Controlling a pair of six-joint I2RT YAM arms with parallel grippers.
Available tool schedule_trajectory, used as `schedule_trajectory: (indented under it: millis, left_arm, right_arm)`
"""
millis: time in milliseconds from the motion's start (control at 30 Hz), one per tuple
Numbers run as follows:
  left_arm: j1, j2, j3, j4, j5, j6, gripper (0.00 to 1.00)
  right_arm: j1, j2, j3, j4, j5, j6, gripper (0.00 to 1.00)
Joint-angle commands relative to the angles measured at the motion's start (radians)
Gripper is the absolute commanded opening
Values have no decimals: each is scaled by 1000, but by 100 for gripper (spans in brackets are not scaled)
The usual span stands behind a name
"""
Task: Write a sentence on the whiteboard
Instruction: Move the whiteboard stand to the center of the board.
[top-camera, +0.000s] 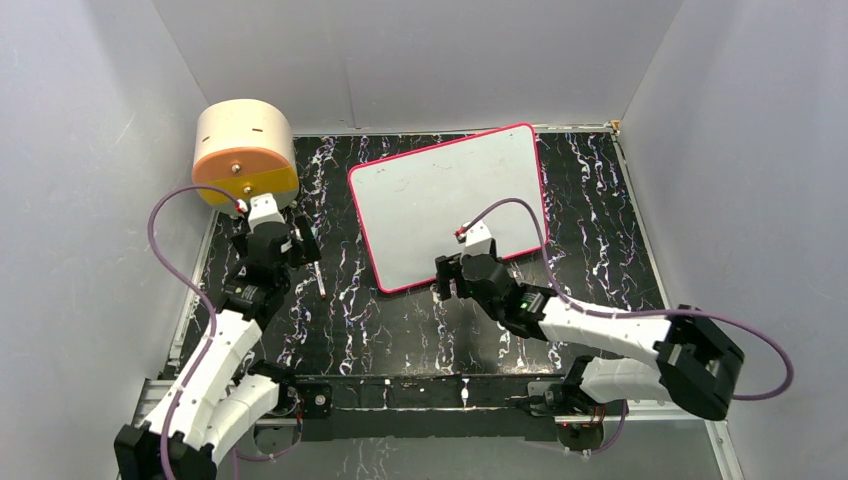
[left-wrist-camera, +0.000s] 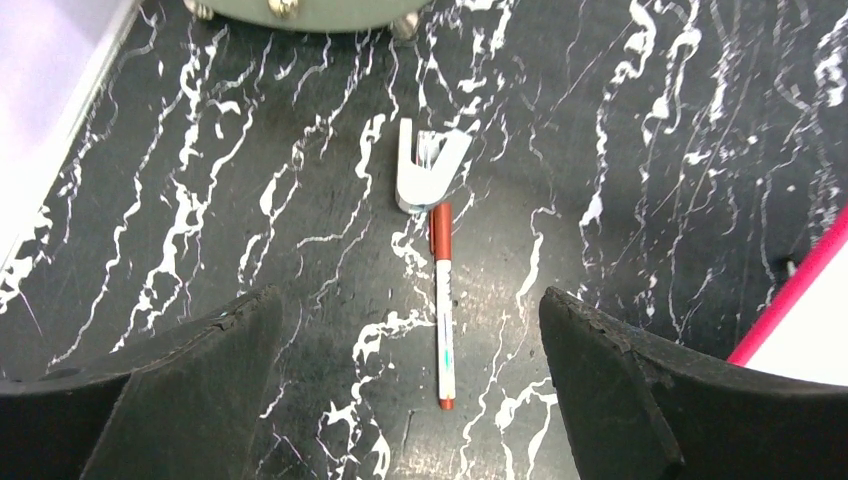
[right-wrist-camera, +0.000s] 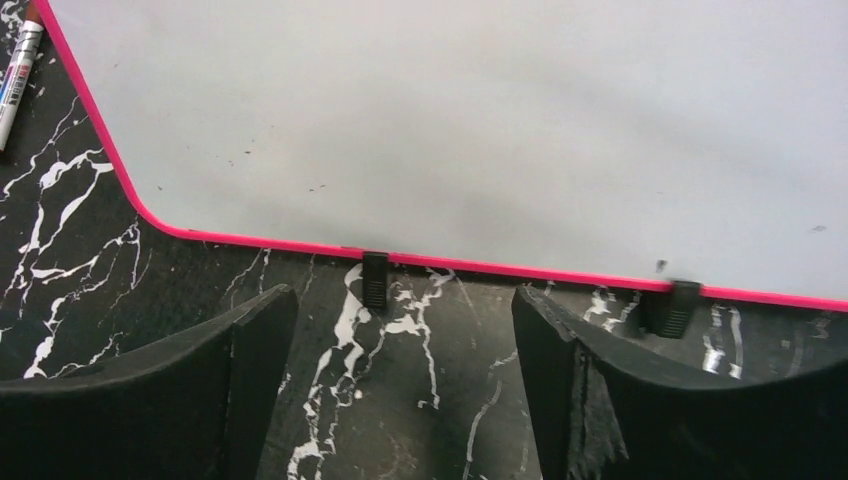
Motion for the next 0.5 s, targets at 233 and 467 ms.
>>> schedule_trajectory:
  millis: [233, 467]
  left_arm:
    - [8, 242, 102, -149, 40, -135, 94]
    - [10, 444, 146, -167, 84, -172, 88]
  right_arm:
    - [-58, -235, -64, 1, 64, -84, 99]
    - [-79, -292, -82, 12, 149, -55, 99]
